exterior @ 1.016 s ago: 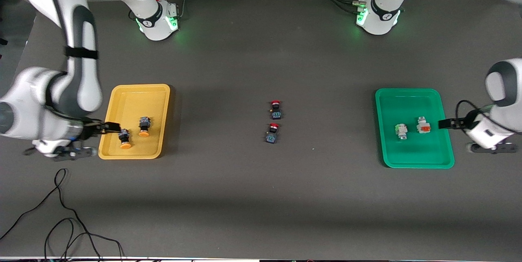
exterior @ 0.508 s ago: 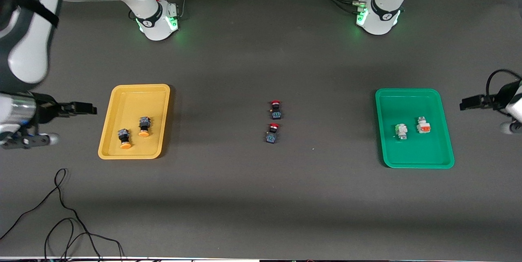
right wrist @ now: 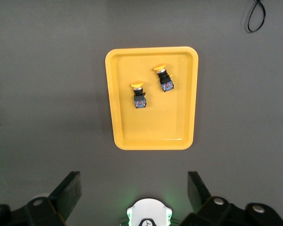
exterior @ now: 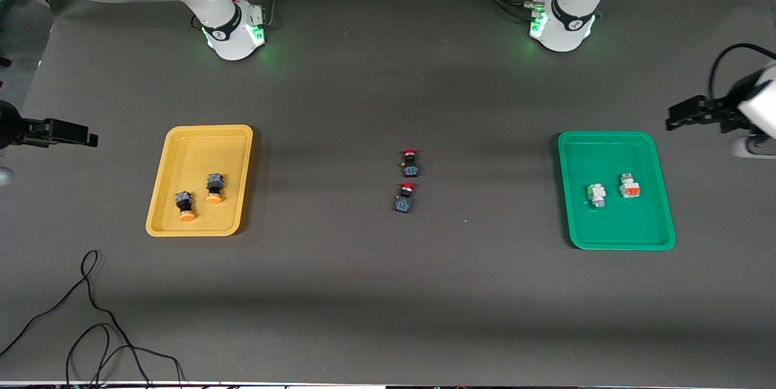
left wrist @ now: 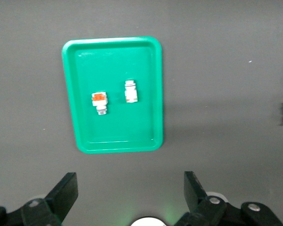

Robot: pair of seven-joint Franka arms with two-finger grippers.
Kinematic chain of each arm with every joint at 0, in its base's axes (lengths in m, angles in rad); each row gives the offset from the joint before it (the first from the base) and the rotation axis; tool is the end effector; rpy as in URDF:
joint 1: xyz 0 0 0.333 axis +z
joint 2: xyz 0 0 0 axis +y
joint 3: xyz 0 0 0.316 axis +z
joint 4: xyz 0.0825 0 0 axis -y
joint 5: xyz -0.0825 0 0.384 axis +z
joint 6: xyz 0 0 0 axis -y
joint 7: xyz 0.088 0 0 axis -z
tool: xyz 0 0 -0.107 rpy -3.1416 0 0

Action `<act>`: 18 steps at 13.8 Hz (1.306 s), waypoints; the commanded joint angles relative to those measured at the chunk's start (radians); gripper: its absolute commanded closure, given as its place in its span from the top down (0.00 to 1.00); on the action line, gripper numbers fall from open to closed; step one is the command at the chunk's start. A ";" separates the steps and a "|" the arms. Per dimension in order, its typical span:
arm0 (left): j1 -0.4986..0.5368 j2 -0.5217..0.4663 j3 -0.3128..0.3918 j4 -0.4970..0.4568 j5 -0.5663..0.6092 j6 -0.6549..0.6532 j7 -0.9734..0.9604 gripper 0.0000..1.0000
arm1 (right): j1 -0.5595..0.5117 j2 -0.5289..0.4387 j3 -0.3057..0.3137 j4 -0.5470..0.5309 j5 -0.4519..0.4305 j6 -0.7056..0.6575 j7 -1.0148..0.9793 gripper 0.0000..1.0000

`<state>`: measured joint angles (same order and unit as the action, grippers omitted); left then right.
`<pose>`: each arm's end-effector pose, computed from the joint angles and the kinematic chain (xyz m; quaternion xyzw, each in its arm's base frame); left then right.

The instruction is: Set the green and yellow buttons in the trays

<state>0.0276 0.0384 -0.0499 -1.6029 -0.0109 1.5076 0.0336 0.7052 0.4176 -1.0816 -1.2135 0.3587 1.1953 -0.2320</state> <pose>0.5562 -0.0131 0.5831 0.9974 -0.0279 -0.0667 0.0068 0.5926 -0.0425 0.6120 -0.9928 0.0270 0.1142 0.0245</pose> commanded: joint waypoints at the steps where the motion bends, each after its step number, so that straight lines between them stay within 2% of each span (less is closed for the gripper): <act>1: -0.070 0.009 0.042 0.037 -0.004 -0.046 -0.035 1.00 | 0.011 -0.010 0.006 0.000 -0.052 -0.014 0.025 1.00; 7: -0.066 -0.009 0.032 0.038 -0.017 -0.050 -0.031 1.00 | 0.020 -0.010 0.005 -0.009 -0.063 -0.062 0.023 1.00; 10: -0.064 -0.011 0.033 0.038 -0.015 -0.053 -0.020 1.00 | -0.015 -0.019 0.035 -0.001 -0.063 -0.063 0.036 1.00; 11: -0.061 -0.011 0.033 0.038 -0.015 -0.055 -0.017 1.00 | -0.067 -0.034 0.086 0.000 -0.061 -0.062 0.045 1.00; 14: -0.060 -0.011 0.033 0.037 -0.015 -0.052 -0.015 1.00 | -0.286 -0.126 0.355 -0.004 -0.111 -0.062 0.132 1.00; 18: -0.063 -0.012 0.033 0.037 -0.012 -0.053 -0.017 1.00 | -0.577 -0.166 0.685 -0.008 -0.164 -0.059 0.166 1.00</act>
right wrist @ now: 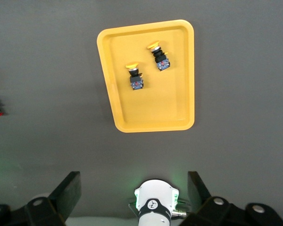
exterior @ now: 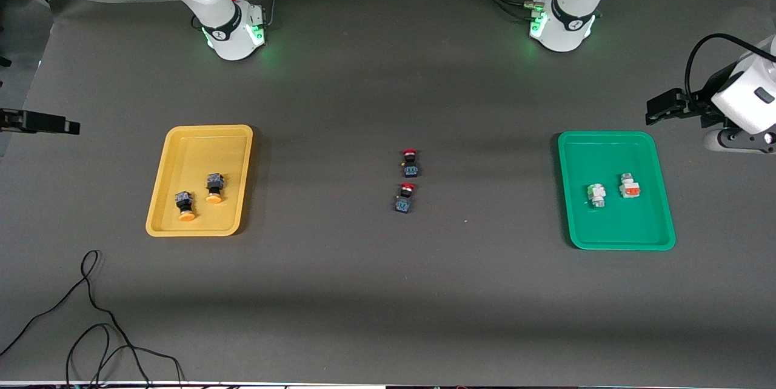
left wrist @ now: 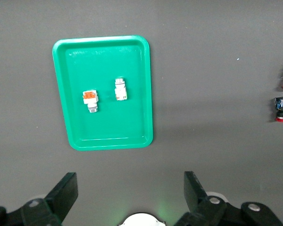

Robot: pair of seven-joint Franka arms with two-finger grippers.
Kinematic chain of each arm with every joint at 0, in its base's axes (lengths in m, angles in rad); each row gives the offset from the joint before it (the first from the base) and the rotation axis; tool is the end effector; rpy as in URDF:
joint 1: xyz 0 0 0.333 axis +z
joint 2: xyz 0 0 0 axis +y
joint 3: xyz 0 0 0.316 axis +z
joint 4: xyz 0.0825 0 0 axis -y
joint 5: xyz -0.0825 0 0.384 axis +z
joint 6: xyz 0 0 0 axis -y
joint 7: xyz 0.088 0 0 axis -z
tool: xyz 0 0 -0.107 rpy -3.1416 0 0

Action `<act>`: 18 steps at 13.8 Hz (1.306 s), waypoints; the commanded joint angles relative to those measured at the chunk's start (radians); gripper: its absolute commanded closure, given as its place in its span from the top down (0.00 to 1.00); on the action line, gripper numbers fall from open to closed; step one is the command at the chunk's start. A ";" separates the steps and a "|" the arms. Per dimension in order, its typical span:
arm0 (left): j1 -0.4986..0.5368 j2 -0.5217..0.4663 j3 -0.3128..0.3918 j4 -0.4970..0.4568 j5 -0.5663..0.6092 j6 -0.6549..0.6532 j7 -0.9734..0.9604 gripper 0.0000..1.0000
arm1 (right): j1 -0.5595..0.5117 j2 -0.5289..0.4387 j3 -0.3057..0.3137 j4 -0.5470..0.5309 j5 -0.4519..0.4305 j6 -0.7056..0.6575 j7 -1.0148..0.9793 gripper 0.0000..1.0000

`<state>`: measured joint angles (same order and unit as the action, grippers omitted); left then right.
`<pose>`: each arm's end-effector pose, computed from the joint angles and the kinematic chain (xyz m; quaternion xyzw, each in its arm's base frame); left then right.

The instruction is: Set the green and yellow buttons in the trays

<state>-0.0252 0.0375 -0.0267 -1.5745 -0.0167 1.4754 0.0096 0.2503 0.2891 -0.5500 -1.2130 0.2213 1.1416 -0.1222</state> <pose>0.5531 -0.0304 0.5943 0.9972 -0.0309 -0.0684 0.0074 0.5769 -0.0922 0.6094 -0.9847 0.0608 0.1502 0.0642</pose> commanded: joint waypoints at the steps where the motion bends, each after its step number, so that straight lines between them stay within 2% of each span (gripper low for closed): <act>1: -0.010 -0.016 0.010 0.007 -0.006 -0.021 0.007 1.00 | -0.193 -0.053 0.255 -0.013 -0.054 -0.002 0.068 1.00; 3: -0.012 -0.021 0.010 0.004 -0.006 -0.021 0.007 1.00 | -0.299 -0.089 0.393 -0.058 -0.123 0.033 0.068 1.00; 4: -0.010 -0.024 0.011 0.002 -0.006 -0.021 0.007 1.00 | -0.313 -0.137 0.427 -0.125 -0.144 0.077 0.070 1.00; 7: -0.009 -0.022 0.011 -0.001 -0.003 -0.015 0.007 1.00 | -0.299 -0.299 0.432 -0.365 -0.181 0.270 0.069 1.00; 9: -0.009 -0.024 0.011 -0.001 0.000 -0.017 0.007 1.00 | -0.260 -0.364 0.433 -0.450 -0.247 0.377 0.064 1.00; 12: -0.010 -0.024 0.011 -0.001 0.004 -0.020 0.007 1.00 | -0.253 -0.393 0.433 -0.453 -0.257 0.408 0.011 1.00; 14: -0.010 -0.025 0.011 -0.001 0.004 -0.021 0.007 1.00 | -0.253 -0.407 0.432 -0.448 -0.255 0.450 -0.136 1.00; 18: -0.012 -0.025 0.011 -0.001 0.006 -0.021 0.007 1.00 | -0.255 -0.432 0.426 -0.422 -0.238 0.434 -0.082 1.00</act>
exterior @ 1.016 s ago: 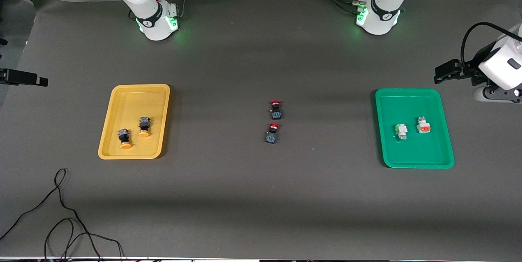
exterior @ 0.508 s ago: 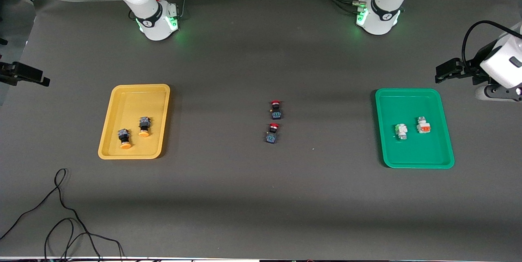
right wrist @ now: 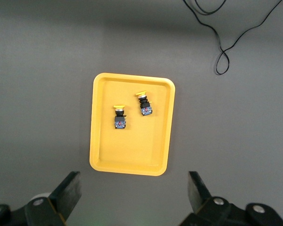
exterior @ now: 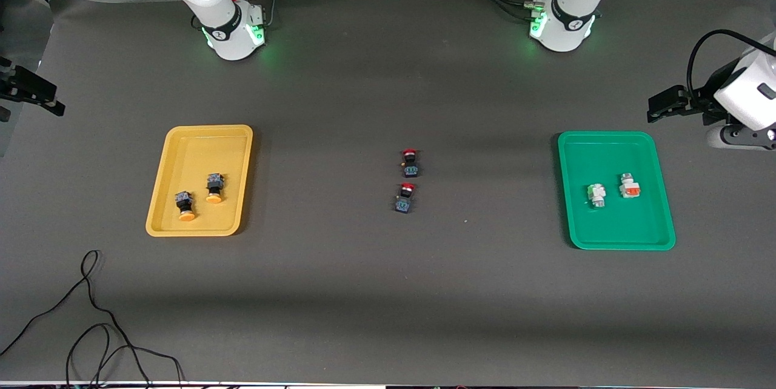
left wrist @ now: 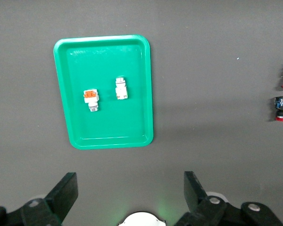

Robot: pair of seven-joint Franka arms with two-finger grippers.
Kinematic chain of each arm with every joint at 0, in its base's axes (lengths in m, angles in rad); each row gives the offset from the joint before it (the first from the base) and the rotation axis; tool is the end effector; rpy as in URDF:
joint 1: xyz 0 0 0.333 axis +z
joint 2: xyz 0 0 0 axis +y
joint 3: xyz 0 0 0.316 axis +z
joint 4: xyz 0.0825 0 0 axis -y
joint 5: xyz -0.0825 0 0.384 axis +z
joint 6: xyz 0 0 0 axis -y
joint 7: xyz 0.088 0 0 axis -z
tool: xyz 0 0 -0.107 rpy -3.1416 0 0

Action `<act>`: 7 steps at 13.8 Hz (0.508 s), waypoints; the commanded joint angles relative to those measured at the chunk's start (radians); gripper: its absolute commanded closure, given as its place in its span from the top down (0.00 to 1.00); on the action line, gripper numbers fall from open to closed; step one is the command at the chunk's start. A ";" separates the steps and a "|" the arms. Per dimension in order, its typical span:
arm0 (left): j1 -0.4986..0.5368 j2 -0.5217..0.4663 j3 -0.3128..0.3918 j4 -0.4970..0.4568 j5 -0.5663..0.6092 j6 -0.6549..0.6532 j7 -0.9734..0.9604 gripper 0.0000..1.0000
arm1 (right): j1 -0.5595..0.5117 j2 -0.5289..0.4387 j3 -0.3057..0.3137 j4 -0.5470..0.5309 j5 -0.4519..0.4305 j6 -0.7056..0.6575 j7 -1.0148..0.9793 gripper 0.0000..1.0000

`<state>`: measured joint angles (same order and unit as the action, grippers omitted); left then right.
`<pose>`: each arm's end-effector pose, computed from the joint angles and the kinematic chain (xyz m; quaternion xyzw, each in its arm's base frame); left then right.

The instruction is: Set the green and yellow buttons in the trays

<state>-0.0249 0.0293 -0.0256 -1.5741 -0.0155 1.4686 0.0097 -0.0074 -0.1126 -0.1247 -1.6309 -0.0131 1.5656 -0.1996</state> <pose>0.5502 -0.0294 0.5986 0.9972 -0.0303 -0.0675 0.0067 0.5136 -0.0738 0.6556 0.9992 0.0338 0.0230 0.0034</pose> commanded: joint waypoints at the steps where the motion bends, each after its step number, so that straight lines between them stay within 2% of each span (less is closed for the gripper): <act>1: -0.012 -0.016 0.010 -0.001 0.005 -0.014 0.007 1.00 | 0.006 -0.027 0.003 0.002 -0.004 0.010 0.018 1.00; 3: -0.012 -0.015 0.010 -0.001 0.006 -0.014 0.007 1.00 | 0.009 -0.009 0.003 0.016 -0.002 0.008 0.043 1.00; 5: -0.012 -0.015 0.010 -0.001 0.008 -0.014 0.007 1.00 | 0.010 0.048 -0.001 0.083 0.007 -0.039 0.048 1.00; 7: -0.012 -0.015 0.010 -0.001 0.008 -0.014 0.007 1.00 | 0.012 0.062 0.000 0.108 0.012 -0.068 0.127 1.00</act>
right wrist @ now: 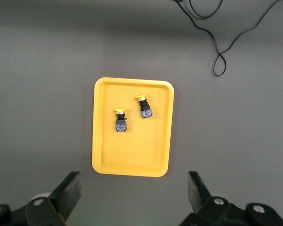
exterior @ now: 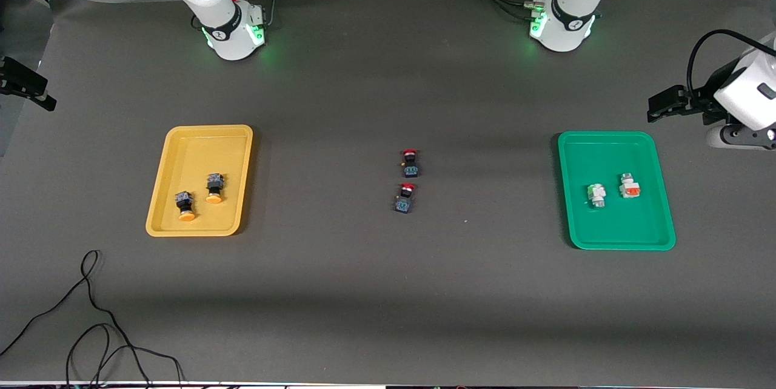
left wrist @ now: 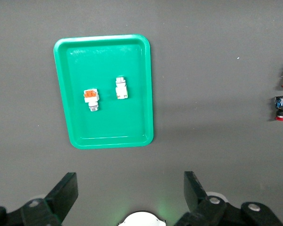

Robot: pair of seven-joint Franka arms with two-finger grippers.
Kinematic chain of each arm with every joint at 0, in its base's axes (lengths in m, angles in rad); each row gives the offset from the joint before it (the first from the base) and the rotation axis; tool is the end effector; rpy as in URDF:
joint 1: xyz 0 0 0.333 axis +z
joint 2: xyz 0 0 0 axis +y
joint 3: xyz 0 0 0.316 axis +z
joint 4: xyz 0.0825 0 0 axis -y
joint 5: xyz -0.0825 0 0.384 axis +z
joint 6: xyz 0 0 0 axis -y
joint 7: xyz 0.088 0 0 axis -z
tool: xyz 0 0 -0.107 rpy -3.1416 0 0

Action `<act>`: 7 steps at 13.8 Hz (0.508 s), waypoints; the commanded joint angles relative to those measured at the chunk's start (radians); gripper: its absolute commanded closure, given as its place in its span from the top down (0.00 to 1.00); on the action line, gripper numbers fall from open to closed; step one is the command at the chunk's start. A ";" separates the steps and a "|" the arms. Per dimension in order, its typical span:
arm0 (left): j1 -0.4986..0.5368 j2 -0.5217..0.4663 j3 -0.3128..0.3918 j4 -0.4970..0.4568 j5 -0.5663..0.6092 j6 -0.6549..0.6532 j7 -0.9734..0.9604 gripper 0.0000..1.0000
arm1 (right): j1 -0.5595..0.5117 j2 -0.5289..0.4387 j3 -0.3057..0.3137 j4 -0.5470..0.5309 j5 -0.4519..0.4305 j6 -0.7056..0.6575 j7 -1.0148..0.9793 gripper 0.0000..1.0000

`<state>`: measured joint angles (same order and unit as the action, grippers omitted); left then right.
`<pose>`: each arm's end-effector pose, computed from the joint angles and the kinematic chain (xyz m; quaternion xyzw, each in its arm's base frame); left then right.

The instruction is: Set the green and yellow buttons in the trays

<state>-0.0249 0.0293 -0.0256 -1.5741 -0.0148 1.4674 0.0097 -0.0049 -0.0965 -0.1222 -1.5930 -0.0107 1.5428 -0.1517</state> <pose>0.5501 -0.0293 0.5985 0.9972 -0.0303 -0.0681 0.0064 0.5168 -0.0708 0.6630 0.9997 0.0122 0.0226 0.0026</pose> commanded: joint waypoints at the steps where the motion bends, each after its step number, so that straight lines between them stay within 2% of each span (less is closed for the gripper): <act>1: -0.012 -0.015 0.010 -0.001 0.007 -0.013 0.007 1.00 | 0.011 0.046 0.001 0.070 0.009 -0.049 0.136 1.00; 7: -0.012 -0.015 0.010 -0.001 0.007 -0.015 0.007 1.00 | 0.010 0.046 -0.004 0.068 0.009 -0.049 0.135 1.00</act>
